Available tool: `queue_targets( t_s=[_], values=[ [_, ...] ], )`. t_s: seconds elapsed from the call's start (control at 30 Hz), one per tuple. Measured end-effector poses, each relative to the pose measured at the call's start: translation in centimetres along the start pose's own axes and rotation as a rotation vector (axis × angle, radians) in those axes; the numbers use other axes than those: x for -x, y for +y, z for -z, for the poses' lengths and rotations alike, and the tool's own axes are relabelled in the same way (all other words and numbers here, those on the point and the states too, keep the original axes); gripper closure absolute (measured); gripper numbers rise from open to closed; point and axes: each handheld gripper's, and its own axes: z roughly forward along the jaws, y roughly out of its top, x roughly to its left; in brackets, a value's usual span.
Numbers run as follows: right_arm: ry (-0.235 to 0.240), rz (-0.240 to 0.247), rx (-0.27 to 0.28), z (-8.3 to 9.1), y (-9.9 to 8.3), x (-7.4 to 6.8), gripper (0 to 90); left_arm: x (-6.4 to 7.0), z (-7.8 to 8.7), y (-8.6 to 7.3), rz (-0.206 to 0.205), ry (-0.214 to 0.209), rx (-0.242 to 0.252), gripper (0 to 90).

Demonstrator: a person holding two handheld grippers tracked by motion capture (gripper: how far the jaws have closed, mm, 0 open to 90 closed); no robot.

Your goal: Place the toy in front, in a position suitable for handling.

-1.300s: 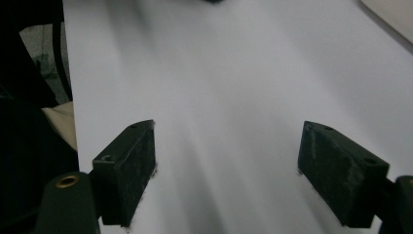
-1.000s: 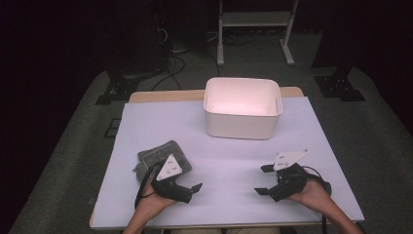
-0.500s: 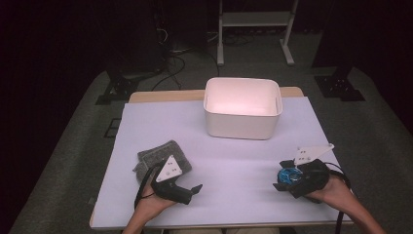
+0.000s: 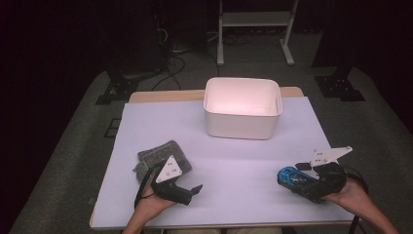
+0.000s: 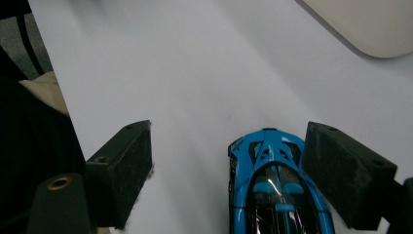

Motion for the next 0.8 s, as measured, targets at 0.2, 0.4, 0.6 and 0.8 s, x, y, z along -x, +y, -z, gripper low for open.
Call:
queue_targets(
  t_s=[0.2, 0.4, 0.6, 0.8],
  values=[
    [-0.014, -0.017, -0.013, 0.6, -1.0, 0.4, 17.3, 0.0, 0.0, 0.0, -0.004, -0.001, 0.0, 3.4],
    [-0.024, -0.028, -0.025, 0.7, -1.7, 0.6, 16.8, 0.1, 0.1, 0.1, -0.008, 0.0, 0.003, 3.2],
    [-0.036, -0.041, -0.047, 0.6, -2.5, 1.2, 16.4, 0.1, 0.2, 0.1, -0.007, 0.001, 0.009, 3.1],
    [-0.049, -0.049, -0.08, 0.1, -3.3, 1.6, 16.1, 0.1, 0.2, 0.1, -0.014, -0.002, 0.004, 3.1]
  ],
)
